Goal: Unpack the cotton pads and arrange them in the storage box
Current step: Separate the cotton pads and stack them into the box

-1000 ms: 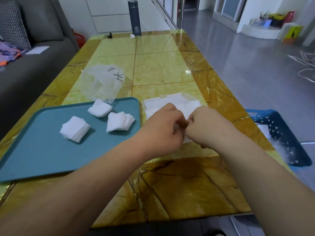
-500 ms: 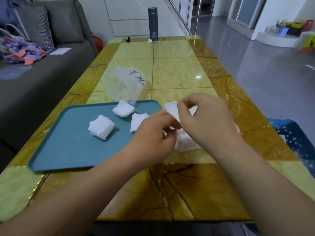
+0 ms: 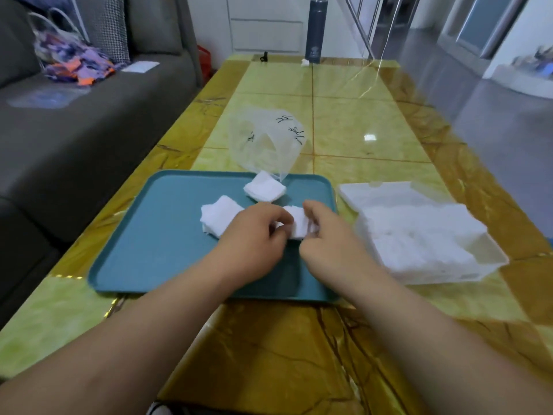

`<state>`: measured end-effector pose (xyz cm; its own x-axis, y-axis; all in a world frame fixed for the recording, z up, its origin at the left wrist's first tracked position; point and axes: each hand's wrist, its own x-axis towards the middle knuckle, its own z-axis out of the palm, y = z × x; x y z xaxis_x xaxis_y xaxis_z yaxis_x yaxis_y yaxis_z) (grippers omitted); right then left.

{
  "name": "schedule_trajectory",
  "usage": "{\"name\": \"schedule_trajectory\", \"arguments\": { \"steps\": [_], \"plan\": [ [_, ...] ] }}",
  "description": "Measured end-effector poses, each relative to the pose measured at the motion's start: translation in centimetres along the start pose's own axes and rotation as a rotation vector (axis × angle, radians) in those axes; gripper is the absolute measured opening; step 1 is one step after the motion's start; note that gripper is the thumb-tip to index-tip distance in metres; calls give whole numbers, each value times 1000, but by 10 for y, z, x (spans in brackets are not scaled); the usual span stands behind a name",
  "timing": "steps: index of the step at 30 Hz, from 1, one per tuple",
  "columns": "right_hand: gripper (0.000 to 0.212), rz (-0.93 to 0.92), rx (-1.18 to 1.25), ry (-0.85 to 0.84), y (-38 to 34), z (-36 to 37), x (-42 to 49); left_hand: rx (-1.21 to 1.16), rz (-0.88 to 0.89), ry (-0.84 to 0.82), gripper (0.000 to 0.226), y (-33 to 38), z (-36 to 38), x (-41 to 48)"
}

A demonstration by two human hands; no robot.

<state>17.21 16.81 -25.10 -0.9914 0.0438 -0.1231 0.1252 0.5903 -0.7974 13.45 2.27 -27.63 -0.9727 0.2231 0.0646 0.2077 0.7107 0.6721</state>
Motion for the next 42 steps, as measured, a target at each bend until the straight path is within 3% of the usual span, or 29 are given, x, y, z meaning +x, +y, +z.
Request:
{"name": "schedule_trajectory", "arguments": {
  "steps": [2, 8, 17, 21, 27, 32, 35, 42],
  "plan": [
    [48, -29, 13, 53, 3, 3, 0, -87, -99, 13, 6, -2, -4, -2],
    [42, -92, -39, 70, 11, 6, -1, -220, -153, -9, 47, -13, -15, -14],
    [43, -165, -88, 118, 18, 5, -1, -357, -233, 3, 54, -18, -21, -17],
    [45, -58, 1, 67, 21, 7, 1, -330, -256, 2, 45, -16, -15, -16],
    [47, -36, 129, 38, 24, 9, 2, -377, -178, 61, 42, -12, -19, -14],
    [48, -4, 227, 6, 22, 8, 2, -424, -173, 87, 13, -16, -24, -15],
    [47, 6, 201, 32, 22, 7, 2, -468, -190, 107, 7, -18, -31, -15],
    [71, -14, 276, -141, 24, 9, 1, -562, -180, 156, 6, -19, -39, -16]
  ]
}}
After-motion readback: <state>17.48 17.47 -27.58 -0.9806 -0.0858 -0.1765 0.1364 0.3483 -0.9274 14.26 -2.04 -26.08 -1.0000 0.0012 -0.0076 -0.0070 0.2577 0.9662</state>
